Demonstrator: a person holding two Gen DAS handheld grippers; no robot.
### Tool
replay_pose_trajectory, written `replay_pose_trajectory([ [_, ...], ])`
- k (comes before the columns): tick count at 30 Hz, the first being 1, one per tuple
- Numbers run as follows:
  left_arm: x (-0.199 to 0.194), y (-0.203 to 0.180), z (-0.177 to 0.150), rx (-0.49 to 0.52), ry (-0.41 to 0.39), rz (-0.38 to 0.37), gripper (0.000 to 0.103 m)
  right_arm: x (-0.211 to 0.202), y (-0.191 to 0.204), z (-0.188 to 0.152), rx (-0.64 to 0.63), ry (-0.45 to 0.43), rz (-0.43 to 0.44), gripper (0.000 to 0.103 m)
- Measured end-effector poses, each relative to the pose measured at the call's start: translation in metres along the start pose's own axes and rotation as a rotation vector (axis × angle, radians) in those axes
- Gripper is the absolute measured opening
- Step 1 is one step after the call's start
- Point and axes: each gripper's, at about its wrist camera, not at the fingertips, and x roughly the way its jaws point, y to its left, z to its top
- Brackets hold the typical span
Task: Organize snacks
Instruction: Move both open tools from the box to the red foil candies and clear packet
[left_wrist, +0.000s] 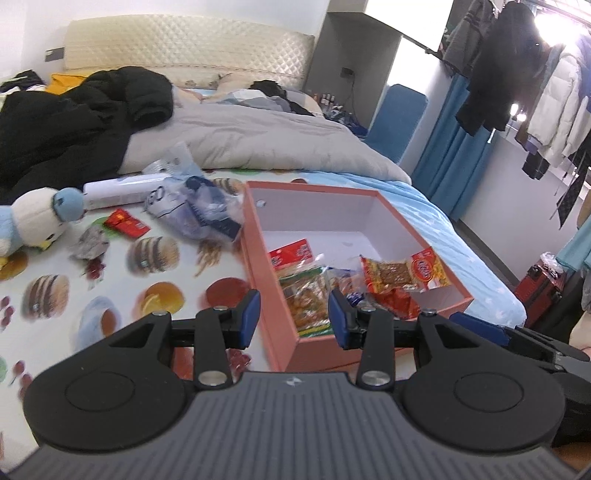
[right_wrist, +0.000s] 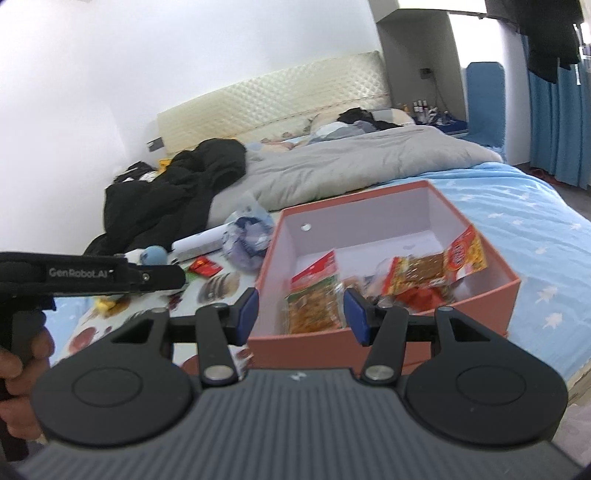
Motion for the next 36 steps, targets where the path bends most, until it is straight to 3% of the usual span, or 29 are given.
replay_pose_trajectory([
  [18,-0.070,0.055,-0.050,-0.088,0.000,0.138,0.049,-0.015,0.064,-0.033,-0.095,0.054,0.137,0.055],
  [36,-0.033,0.099,-0.048,-0.131,0.029,0.182,0.052,0.020,0.085,-0.037,-0.134,0.093,0.153,0.055],
])
